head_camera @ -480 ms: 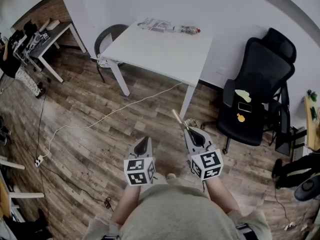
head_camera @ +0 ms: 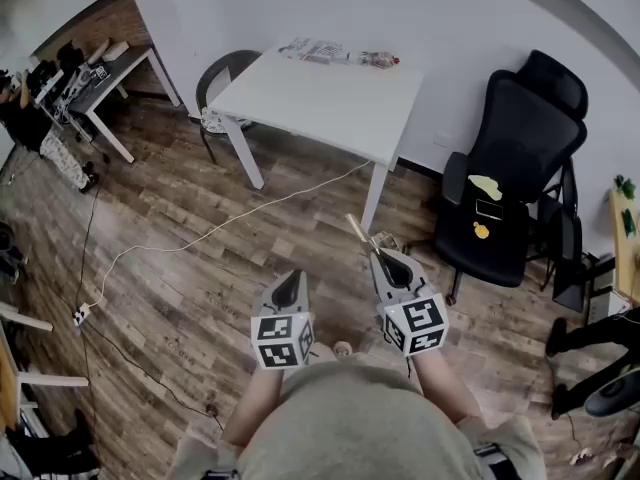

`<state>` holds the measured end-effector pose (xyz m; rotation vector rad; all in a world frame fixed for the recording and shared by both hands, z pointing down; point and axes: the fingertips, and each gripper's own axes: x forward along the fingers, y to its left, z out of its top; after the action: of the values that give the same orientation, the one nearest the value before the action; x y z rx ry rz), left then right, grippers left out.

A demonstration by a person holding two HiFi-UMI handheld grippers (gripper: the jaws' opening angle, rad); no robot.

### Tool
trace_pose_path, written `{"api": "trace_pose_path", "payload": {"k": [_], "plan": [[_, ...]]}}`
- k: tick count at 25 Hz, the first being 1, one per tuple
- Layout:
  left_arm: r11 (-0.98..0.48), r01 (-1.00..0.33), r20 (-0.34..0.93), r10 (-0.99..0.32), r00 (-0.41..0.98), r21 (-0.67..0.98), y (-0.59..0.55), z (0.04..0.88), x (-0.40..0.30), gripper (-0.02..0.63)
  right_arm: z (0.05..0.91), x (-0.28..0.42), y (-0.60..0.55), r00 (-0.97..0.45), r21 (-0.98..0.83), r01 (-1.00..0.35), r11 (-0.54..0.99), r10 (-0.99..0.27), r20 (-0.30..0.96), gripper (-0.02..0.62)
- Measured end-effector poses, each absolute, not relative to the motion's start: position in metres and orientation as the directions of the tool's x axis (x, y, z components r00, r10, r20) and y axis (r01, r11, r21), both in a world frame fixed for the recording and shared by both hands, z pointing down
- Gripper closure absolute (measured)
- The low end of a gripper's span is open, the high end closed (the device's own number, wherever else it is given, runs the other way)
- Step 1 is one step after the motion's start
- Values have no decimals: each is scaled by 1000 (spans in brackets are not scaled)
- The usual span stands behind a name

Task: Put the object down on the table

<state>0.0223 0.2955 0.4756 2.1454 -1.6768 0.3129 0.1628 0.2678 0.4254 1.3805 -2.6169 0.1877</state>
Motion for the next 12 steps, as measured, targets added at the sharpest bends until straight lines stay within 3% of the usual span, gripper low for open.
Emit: {"api": "trace_pose_path", "payload": {"k": [12], "plan": [[-190, -969, 390, -889, 238, 158, 294, 473, 30, 591, 424, 165, 265, -586, -36, -806, 591, -787, 193, 586]]}}
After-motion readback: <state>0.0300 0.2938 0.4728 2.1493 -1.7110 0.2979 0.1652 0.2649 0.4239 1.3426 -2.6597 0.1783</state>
